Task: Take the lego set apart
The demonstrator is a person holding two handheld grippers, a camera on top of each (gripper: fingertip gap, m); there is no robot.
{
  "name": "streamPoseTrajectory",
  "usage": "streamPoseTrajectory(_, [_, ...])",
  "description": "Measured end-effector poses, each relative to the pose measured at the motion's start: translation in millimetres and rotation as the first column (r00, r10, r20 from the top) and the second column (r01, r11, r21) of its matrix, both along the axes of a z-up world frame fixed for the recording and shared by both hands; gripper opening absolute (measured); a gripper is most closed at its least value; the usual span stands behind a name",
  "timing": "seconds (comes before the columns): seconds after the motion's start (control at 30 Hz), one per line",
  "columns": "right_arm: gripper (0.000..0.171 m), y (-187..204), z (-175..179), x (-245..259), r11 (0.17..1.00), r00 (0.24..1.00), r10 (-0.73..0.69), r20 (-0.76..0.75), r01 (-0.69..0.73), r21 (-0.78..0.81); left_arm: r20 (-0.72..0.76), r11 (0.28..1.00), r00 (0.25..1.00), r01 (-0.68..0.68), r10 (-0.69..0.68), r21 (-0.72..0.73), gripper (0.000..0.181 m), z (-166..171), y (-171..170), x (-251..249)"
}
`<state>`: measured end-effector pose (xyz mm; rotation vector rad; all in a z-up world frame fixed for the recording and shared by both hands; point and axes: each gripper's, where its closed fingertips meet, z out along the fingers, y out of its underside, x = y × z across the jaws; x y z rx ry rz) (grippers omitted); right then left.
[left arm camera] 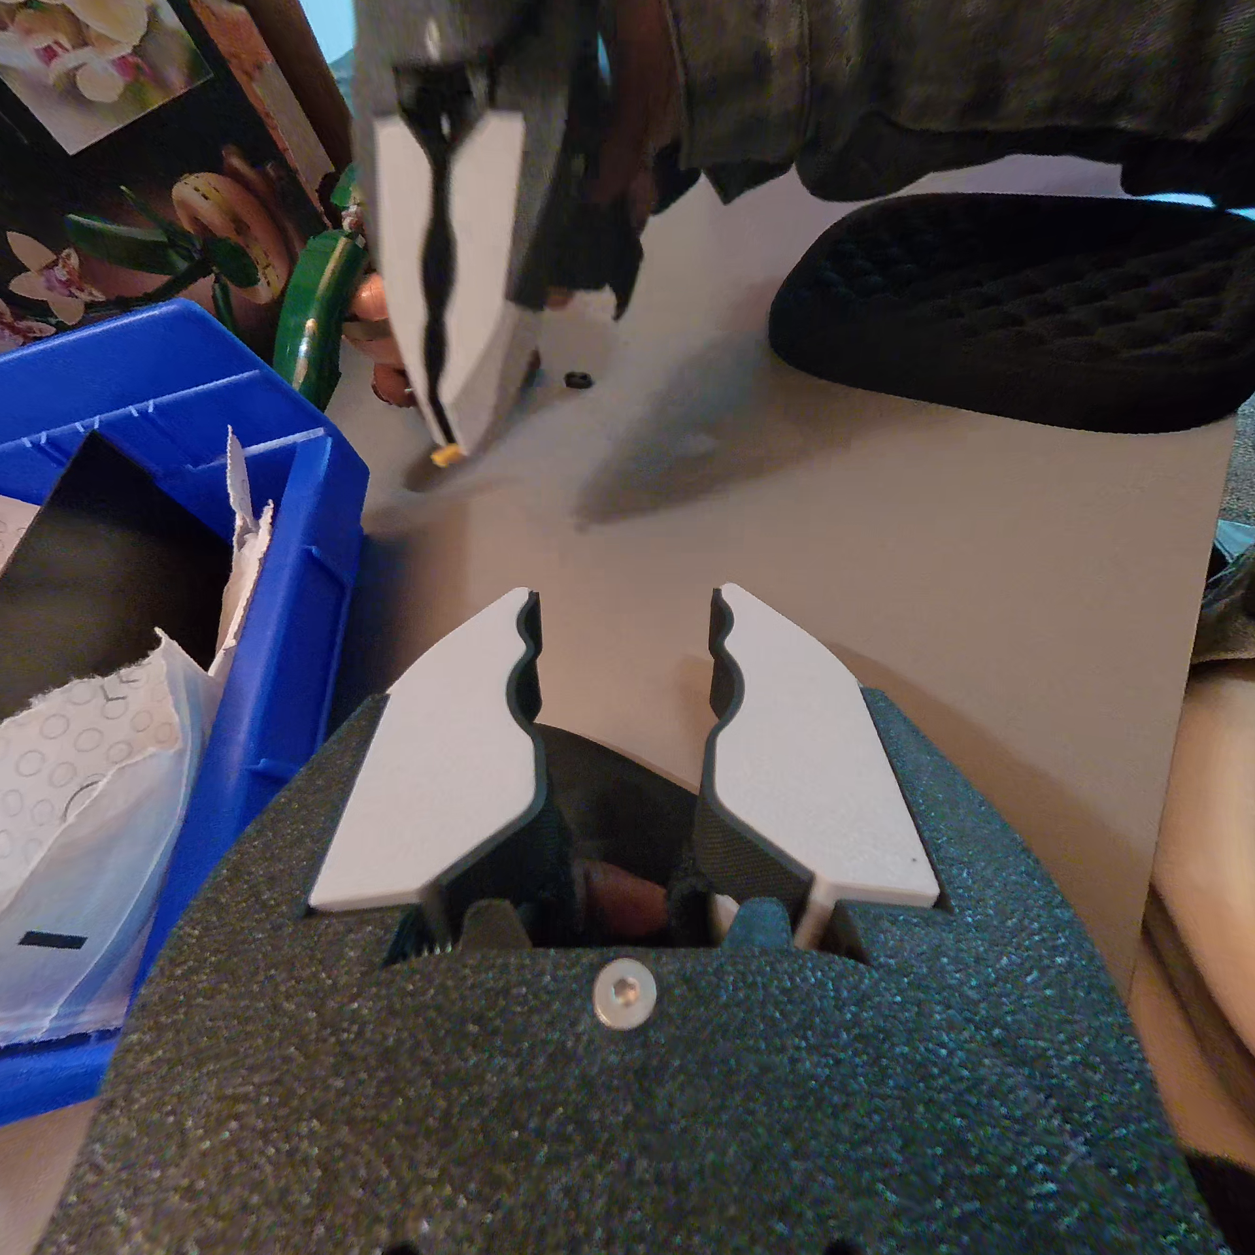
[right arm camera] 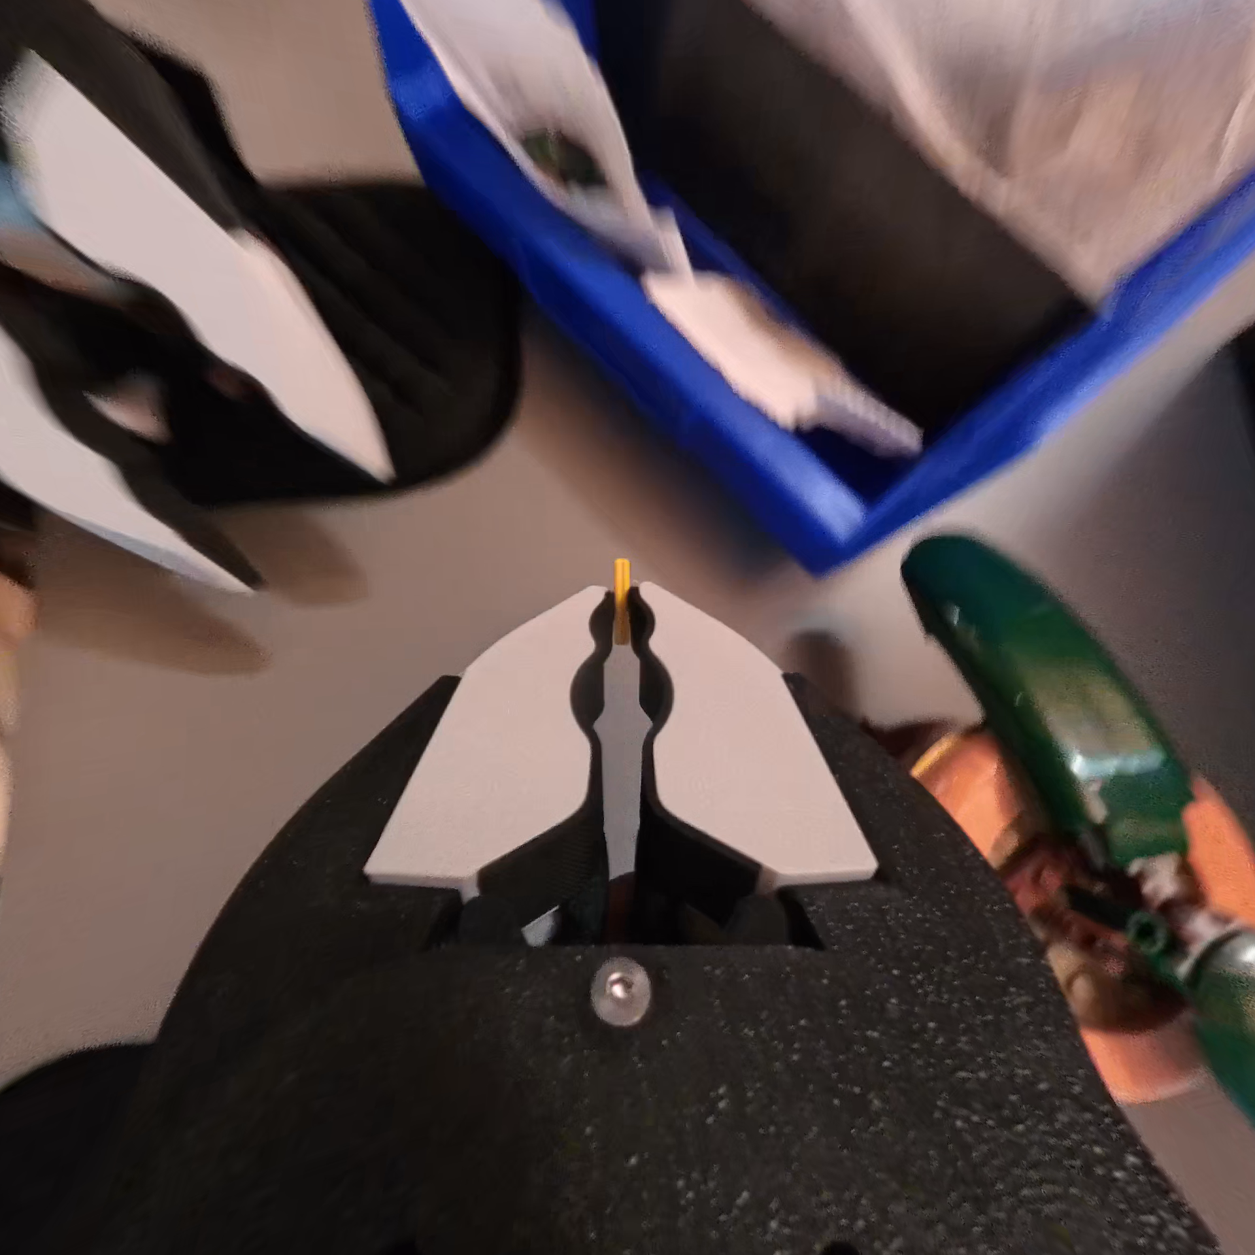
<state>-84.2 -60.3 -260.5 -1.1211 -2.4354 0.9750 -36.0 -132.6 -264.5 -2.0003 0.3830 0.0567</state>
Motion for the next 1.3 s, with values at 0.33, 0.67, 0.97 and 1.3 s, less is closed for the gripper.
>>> streamPoseTrajectory(0.33, [0.004,-85,44,-59,0.965,0.937,0.245,-0.249,-0.211,0.155,-0.025,1.0,1.0,-0.001,0.0,-0.009,0.047,-2,0,1])
streamPoseTrajectory(0.67, [0.015,-98,35,-81,0.96,0.926,0.268,-0.265,-0.232,0.159,-0.012,1.0,1.0,0.001,0.0,0.006,0.047,0,0,0])
streamPoseTrajectory(0.97, [0.024,-93,33,-88,0.965,0.922,0.246,-0.298,-0.205,0.163,-0.014,1.0,1.0,0.0,0.0,0.0,0.047,-1,0,1])
streamPoseTrajectory(1.3, [0.042,-88,41,-100,0.943,0.877,0.279,-0.391,-0.173,0.285,-0.009,1.0,1.0,0.001,-0.001,0.003,0.047,0,0,0])
